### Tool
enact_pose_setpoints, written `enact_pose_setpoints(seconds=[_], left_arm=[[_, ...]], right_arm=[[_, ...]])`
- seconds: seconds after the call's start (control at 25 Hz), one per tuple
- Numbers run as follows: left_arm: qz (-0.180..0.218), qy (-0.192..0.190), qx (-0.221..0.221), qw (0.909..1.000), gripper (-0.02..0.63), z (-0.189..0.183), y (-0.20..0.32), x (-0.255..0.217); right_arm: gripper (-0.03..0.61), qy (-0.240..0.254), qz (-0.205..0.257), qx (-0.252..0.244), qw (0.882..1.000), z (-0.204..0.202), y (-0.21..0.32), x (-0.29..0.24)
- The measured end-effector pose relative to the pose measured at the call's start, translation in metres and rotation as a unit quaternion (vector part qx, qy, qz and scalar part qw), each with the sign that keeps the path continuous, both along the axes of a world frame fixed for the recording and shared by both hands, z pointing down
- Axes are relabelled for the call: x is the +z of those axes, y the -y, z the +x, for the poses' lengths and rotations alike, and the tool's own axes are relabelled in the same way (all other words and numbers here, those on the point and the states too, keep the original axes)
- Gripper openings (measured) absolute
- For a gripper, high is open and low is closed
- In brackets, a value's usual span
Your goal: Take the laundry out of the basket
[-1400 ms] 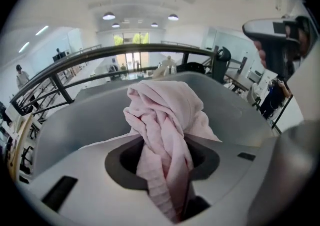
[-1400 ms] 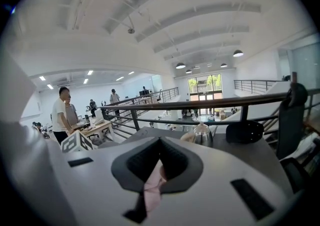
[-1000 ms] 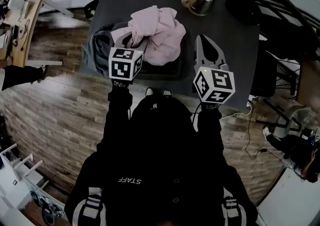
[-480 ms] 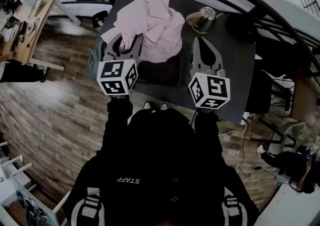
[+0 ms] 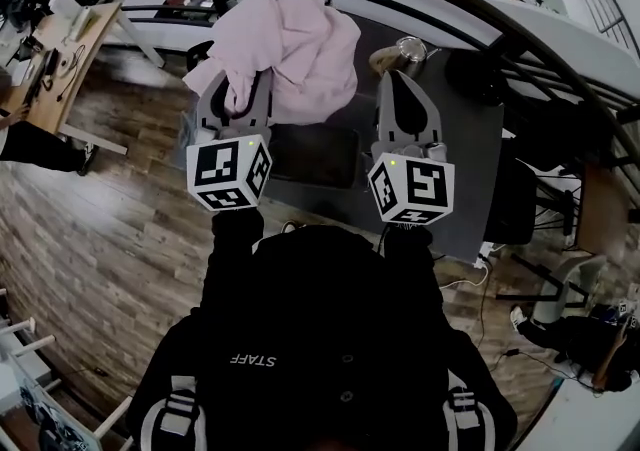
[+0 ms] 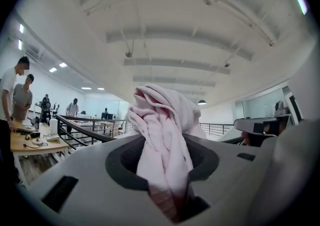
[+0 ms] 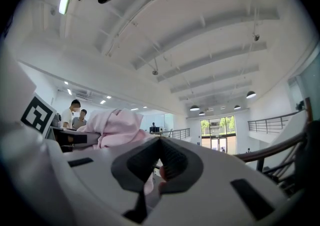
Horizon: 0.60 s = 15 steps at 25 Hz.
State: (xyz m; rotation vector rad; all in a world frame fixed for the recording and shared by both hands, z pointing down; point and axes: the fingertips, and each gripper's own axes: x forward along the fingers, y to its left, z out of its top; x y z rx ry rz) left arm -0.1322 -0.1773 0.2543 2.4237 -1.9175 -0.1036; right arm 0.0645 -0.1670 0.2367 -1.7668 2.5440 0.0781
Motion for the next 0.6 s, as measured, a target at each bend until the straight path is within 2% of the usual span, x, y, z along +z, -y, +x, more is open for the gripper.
enact_pose_setpoints(seconds=[0.24,0.6], left_arm=[[0.02,-0.003,-0.004,0.9998,0.153,-0.001,-0.002,-0.017],[0.029,0.006,-0.009,0.9995,0.15,0.003,0.0,-0.025]], right_arm=[[0.014,0.001,0.018,0.004,1.0,-0.003,-0.002,-0.015],[0.014,-0.005,0.021,-0.001,1.0,-0.007,-0.003,-0.019]])
